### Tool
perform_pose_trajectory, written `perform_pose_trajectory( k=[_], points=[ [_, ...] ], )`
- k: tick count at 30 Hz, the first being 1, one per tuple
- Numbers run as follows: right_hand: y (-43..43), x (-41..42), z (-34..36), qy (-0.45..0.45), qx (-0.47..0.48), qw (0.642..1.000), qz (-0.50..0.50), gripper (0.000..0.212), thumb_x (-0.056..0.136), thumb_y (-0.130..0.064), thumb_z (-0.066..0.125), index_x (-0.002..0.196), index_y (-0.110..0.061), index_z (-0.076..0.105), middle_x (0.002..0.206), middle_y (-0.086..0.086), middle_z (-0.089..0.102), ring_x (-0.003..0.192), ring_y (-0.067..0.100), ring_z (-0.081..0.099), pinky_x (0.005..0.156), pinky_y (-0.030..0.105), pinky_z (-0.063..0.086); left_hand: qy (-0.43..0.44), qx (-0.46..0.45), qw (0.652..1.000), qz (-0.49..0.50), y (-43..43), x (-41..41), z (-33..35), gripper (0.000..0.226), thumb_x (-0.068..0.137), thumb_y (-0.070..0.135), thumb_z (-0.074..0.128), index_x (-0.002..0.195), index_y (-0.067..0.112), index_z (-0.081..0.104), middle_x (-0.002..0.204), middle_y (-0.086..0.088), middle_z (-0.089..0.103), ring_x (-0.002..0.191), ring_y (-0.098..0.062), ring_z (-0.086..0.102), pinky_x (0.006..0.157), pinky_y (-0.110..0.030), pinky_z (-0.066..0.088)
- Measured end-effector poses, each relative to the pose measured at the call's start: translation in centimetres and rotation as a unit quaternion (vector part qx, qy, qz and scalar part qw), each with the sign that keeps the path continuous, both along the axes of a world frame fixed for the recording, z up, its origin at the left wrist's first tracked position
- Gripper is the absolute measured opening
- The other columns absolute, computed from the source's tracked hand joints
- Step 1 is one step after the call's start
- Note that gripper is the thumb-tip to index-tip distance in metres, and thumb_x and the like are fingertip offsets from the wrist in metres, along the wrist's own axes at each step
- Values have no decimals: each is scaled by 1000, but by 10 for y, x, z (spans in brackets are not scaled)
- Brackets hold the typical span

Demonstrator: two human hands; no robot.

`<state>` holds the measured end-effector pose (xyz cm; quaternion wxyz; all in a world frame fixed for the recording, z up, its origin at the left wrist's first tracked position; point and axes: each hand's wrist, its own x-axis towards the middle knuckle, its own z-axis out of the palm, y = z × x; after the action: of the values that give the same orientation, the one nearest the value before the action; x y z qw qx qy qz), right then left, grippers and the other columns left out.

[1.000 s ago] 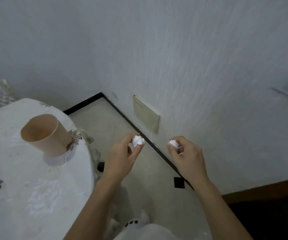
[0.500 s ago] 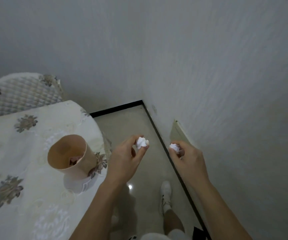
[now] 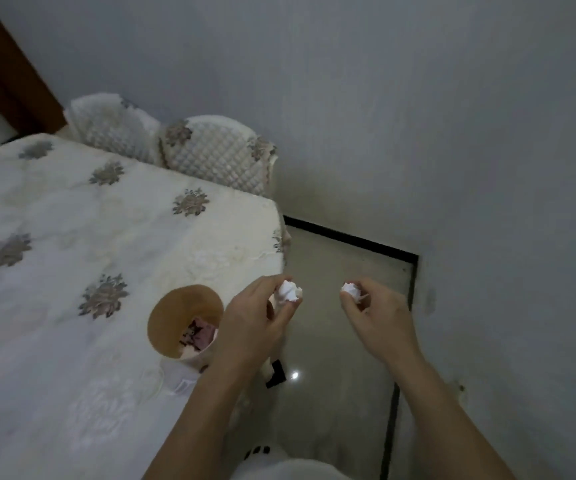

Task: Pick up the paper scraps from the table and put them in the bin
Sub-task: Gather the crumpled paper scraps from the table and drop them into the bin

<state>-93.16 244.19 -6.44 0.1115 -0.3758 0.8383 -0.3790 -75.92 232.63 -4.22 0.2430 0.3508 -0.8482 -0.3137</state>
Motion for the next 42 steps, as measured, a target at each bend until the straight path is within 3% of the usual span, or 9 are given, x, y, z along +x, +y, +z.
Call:
perform_pose_trajectory(
  k=[4, 6, 10, 14, 24, 27, 30, 34, 42],
  points=[
    [-58, 9, 4, 9, -8, 990, 139, 9, 93, -32, 62, 90, -26, 68, 71, -11, 65, 65, 4, 62, 61, 35, 54, -2, -26, 991, 129, -15, 34, 1, 27, 91, 32, 67, 117, 27, 64, 88, 27, 56, 75, -7, 57, 62, -16, 45],
    [-83, 22, 7, 13, -21, 979, 200, 9, 92, -32, 64, 96, -27, 69, 73, -12, 66, 66, 1, 63, 61, 34, 55, 0, -42, 985, 169, -18, 54, 2, 26, 90, 29, 68, 115, 25, 64, 92, 21, 60, 79, -6, 56, 67, -17, 46],
    [-113, 54, 9, 3, -34, 961, 273, 12, 90, -29, 66, 101, -25, 71, 74, -11, 67, 66, 4, 64, 63, 35, 56, 13, -26, 968, 250, -14, 95, 4, 22, 90, 25, 64, 112, 24, 64, 93, 26, 57, 81, 4, 54, 67, -7, 39],
    [-127, 78, 6, 11, -46, 945, 325, 13, 91, -27, 67, 102, -22, 70, 79, -11, 69, 67, 5, 65, 64, 37, 56, -8, -38, 953, 300, -15, 126, -4, 23, 90, 21, 69, 113, 20, 66, 91, 9, 63, 77, -8, 51, 62, -18, 38],
    [-145, 109, -7, 70, -6, 926, 370, 39, 88, -47, 43, 104, -22, 69, 79, -15, 59, 80, 15, 57, 71, 39, 52, -92, -26, 955, 282, -38, 143, -32, 24, 89, 30, 67, 111, 21, 65, 96, 9, 65, 81, -9, 47, 66, -14, 33],
    [-153, 117, -11, 83, 14, 927, 367, 37, 90, -46, 46, 108, -22, 68, 86, -10, 65, 87, 17, 56, 74, 39, 52, -113, -16, 954, 277, -50, 143, -37, 27, 89, 33, 66, 113, 21, 64, 97, 7, 67, 85, -16, 53, 69, -23, 39],
    [-159, 121, -17, 80, 59, 922, 375, 33, 94, -39, 57, 123, -25, 63, 105, -7, 67, 102, 17, 53, 83, 34, 49, -173, 3, 949, 263, -63, 141, -41, 48, 90, 43, 63, 134, 29, 52, 117, 4, 64, 108, -24, 54, 85, -38, 45],
    [-159, 117, -26, 126, 101, 907, 389, 46, 90, -39, 62, 135, -28, 56, 126, -1, 58, 120, 22, 49, 93, 41, 49, -233, 32, 943, 237, -71, 145, -48, 75, 87, 56, 60, 151, 42, 24, 153, 10, 36, 141, -17, 28, 108, -43, 30],
    [-153, 110, -25, 178, 54, 918, 350, 47, 83, -40, 60, 126, -22, 63, 126, 2, 63, 122, 24, 55, 93, 44, 50, -233, -57, 943, 231, -64, 139, -42, 66, 84, 61, 40, 144, 33, 41, 142, 7, 52, 131, -18, 46, 102, -41, 42]
  ],
)
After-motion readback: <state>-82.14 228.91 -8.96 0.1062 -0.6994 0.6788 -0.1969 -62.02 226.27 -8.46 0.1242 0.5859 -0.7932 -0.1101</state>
